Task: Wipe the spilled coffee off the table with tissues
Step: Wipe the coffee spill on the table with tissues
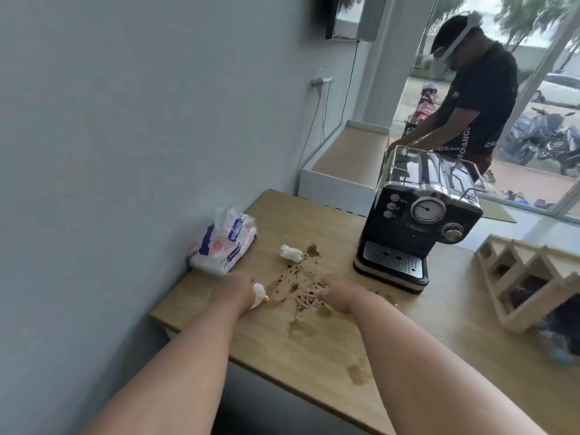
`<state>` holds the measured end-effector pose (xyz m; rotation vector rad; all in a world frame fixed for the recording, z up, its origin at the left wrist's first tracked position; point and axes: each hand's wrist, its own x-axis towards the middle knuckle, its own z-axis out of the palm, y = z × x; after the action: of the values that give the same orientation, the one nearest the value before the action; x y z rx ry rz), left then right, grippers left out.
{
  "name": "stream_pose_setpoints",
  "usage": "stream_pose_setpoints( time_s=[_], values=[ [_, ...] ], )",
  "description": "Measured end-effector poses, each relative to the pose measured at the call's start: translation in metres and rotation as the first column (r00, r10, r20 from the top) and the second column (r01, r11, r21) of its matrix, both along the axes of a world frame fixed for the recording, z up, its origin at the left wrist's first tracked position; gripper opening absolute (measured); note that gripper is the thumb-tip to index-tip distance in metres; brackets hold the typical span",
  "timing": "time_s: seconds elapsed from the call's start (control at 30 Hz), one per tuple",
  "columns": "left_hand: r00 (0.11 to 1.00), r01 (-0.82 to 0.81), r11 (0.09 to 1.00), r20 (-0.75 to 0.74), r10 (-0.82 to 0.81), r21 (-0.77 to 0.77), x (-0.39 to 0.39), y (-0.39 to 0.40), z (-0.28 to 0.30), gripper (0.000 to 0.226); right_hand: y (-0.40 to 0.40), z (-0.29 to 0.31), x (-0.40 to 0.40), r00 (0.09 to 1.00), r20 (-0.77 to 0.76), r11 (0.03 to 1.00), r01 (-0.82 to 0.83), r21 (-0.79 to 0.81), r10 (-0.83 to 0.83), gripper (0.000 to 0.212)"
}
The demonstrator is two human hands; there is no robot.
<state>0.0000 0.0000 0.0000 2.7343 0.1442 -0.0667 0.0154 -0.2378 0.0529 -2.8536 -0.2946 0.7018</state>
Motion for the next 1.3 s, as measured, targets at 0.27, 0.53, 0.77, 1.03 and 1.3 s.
stream_pose_setpoints(
  time_s=[0.27,0.53,0.77,1.03,1.3],
  values=[
    [0.969,0.144,0.954,0.235,-0.081,-0.263,0.004,0.025,-0.028,0.020,0.051,-0.023,0.043,0.996,0.053,0.997,-0.064,-0.050,0.067,0.047],
    [0.924,0.287,0.938,0.316,-0.217,-0.194,0.009,0.023,-0.054,0.026,0.071,-0.034,0.075,0.945,0.327,0.989,-0.026,0.146,-0.023,0.041],
    [0.917,0.250,0.947,0.363,-0.166,-0.200,0.025,0.021,-0.052,0.024,0.078,-0.049,0.118,0.967,0.250,0.982,0.003,0.191,-0.051,0.053],
    [0.903,0.249,0.938,0.409,-0.134,-0.241,0.018,0.015,-0.074,0.026,0.070,-0.066,0.138,0.976,0.217,0.987,-0.049,0.153,0.015,0.046],
    [0.900,0.146,0.983,0.429,-0.083,-0.115,0.026,0.016,-0.080,0.022,0.061,-0.068,0.192,0.936,0.169,0.823,0.173,0.541,-0.309,0.024]
  ],
)
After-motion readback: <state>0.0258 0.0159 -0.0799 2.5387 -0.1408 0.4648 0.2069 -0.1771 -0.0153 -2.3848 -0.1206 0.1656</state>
